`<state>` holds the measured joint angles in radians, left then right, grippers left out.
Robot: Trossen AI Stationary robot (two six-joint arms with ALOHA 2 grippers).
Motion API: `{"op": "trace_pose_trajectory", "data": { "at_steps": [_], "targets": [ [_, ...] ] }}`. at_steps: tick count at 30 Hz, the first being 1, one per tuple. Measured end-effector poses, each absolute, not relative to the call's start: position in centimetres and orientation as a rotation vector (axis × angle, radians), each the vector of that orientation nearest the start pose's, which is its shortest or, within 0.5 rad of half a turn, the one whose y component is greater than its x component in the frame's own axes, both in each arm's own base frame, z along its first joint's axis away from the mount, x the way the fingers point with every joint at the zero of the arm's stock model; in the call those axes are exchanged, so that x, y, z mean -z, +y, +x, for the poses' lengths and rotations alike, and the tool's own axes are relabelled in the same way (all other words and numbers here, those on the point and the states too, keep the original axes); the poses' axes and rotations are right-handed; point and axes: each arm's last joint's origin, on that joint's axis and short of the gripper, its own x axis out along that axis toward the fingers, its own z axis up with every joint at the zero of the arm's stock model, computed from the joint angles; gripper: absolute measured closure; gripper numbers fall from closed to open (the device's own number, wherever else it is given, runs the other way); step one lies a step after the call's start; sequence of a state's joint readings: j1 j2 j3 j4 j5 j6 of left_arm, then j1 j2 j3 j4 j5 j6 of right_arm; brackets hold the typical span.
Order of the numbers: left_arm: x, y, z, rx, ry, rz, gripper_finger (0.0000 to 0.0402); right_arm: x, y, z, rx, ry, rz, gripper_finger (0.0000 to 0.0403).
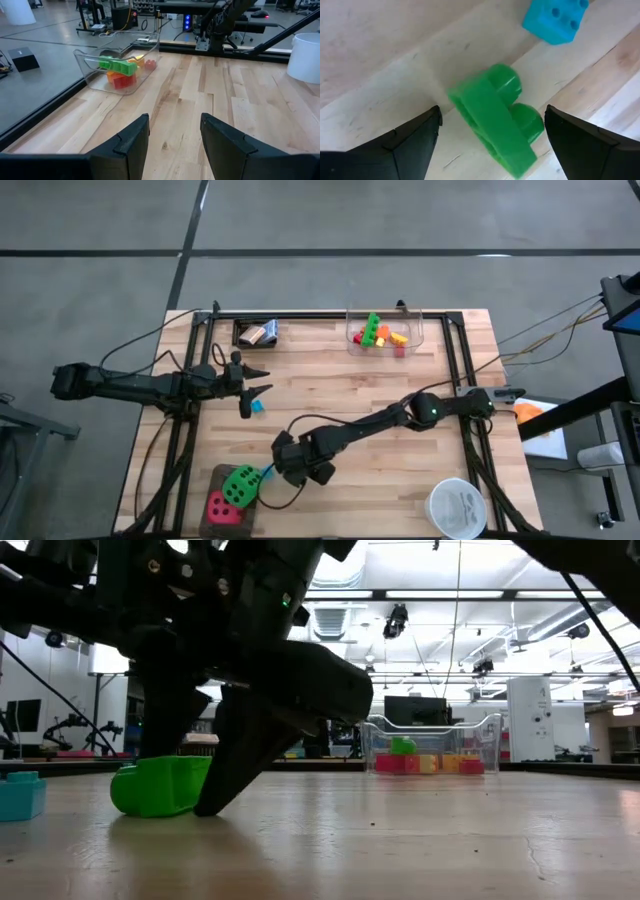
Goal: Pick & Place Toys
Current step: Put the green game piece into the transparent bin
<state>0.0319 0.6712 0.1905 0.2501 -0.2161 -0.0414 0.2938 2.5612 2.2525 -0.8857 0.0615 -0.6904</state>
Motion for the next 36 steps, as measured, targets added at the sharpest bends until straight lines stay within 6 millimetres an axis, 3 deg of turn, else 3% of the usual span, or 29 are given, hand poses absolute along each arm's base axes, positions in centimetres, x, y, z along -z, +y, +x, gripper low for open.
{"op": "trace_pose_trajectory", "data": {
  "at_steps": [5, 14, 20, 29, 36],
  "targets": [
    [-18.6, 1.1, 15.1, -0.252, 0.226, -0.020, 0.0224, -14.2, 15.1, 50.4, -0.623, 1.138, -0.747, 0.0083],
    [-18.5, 1.1, 15.1, -0.252, 0.227, -0.020, 0.0224, -14.6, 15.0, 49.8, -0.566, 1.223, -0.634, 0.0254],
    [-18.5, 1.1, 15.1, -0.252, 0.227, -0.020, 0.0224, -14.7, 15.0, 49.8, -0.520, 1.230, -0.583, 0.0268],
    [-18.5, 1.1, 15.1, -0.252, 0.232, -0.022, 0.0224, -14.8, 15.4, 49.5, -0.602, 1.243, -0.478, 0.0377],
    [-18.5, 1.1, 15.1, -0.252, 0.233, -0.022, 0.0224, -14.8, 15.6, 49.7, -0.629, 1.214, -0.450, 0.0384]
  ]
}}
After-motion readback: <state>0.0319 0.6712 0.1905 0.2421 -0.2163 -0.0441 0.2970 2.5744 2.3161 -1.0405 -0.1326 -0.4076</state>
